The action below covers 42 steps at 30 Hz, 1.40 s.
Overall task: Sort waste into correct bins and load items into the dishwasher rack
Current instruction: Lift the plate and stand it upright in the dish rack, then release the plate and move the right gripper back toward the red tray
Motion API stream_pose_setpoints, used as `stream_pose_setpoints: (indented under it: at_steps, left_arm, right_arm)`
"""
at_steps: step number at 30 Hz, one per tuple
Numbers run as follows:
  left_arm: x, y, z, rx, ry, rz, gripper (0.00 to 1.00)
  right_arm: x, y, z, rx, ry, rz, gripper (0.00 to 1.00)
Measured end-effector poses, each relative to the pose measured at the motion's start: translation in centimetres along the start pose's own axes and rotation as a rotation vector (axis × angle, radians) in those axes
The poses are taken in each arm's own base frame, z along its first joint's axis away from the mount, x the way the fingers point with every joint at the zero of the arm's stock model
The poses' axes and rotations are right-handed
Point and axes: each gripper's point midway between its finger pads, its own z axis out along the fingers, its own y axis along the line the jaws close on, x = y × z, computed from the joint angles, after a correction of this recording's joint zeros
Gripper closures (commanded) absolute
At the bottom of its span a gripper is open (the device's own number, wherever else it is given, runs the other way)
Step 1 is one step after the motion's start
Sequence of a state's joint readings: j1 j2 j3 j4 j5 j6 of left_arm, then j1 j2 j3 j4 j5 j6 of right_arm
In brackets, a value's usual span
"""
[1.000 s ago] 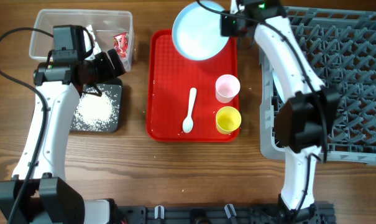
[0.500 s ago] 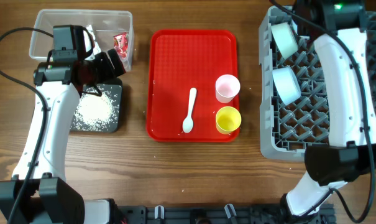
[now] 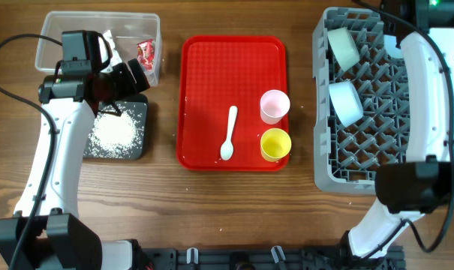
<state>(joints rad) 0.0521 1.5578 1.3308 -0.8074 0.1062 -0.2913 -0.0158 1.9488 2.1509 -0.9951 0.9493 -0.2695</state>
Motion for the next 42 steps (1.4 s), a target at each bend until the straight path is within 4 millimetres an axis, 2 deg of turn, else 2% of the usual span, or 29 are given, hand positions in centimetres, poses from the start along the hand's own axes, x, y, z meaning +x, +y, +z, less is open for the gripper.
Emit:
stream_pose_setpoints:
  at_steps: [4,6,8,12,16,19,23,29,30,31,34,37,40,42]
  left_arm:
    - [0.0,0.0,0.0,0.000,0.000,0.000,0.00]
    - [0.0,0.0,0.0,0.000,0.000,0.000,0.00]
    - [0.0,0.0,0.0,0.000,0.000,0.000,0.00]
    - [0.0,0.0,0.0,0.000,0.000,0.000,0.00]
    - [0.0,0.0,0.0,0.000,0.000,0.000,0.00]
    - [0.0,0.0,0.0,0.000,0.000,0.000,0.00]
    - [0.0,0.0,0.0,0.000,0.000,0.000,0.00]
    - [0.0,0.0,0.0,0.000,0.000,0.000,0.00]
    - [0.0,0.0,0.0,0.000,0.000,0.000,0.00]
    - [0.0,0.0,0.0,0.000,0.000,0.000,0.00]
    - [0.0,0.0,0.0,0.000,0.000,0.000,0.00]
    - [0.0,0.0,0.0,0.000,0.000,0.000,0.00]
    - [0.0,0.0,0.0,0.000,0.000,0.000,0.00]
    - [0.0,0.0,0.0,0.000,0.000,0.000,0.00]
  right_arm:
    - [-0.6,4.6,2.8,-0.110,-0.010,-0.154,0.96]
    - [-0.6,5.8,3.8,-0.135,-0.010,-0.199,0.96]
    - [-0.4,5.7,4.7,-0.139,-0.003,-0.209,0.96]
    - [0.4,4.4,6.7,-0.129,0.022,-0.185,0.96]
    - [0.4,5.6,7.2,-0.193,0.008,-0.194,0.96]
    - [1.1,7.5,8.2,-0.223,0.035,-0.229,0.96]
    - [1.2,7.2,8.7,-0.203,0.042,-0.223,0.96]
    - [1.1,8.0,8.9,-0.205,0.040,-0.228,0.96]
    - [1.1,8.1,9.0,-0.206,0.040,-0.230,0.92]
    - [1.0,8.2,8.8,-0.208,0.038,-0.231,0.84]
    - [0.2,9.8,7.6,-0.247,0.003,-0.249,0.42]
    - [-0.7,11.7,5.9,-0.289,-0.037,-0.268,0.12]
    - [-0.9,12.0,5.6,-0.299,-0.041,-0.239,0.01]
    - [-1.1,11.9,5.6,-0.296,-0.042,-0.185,0.00]
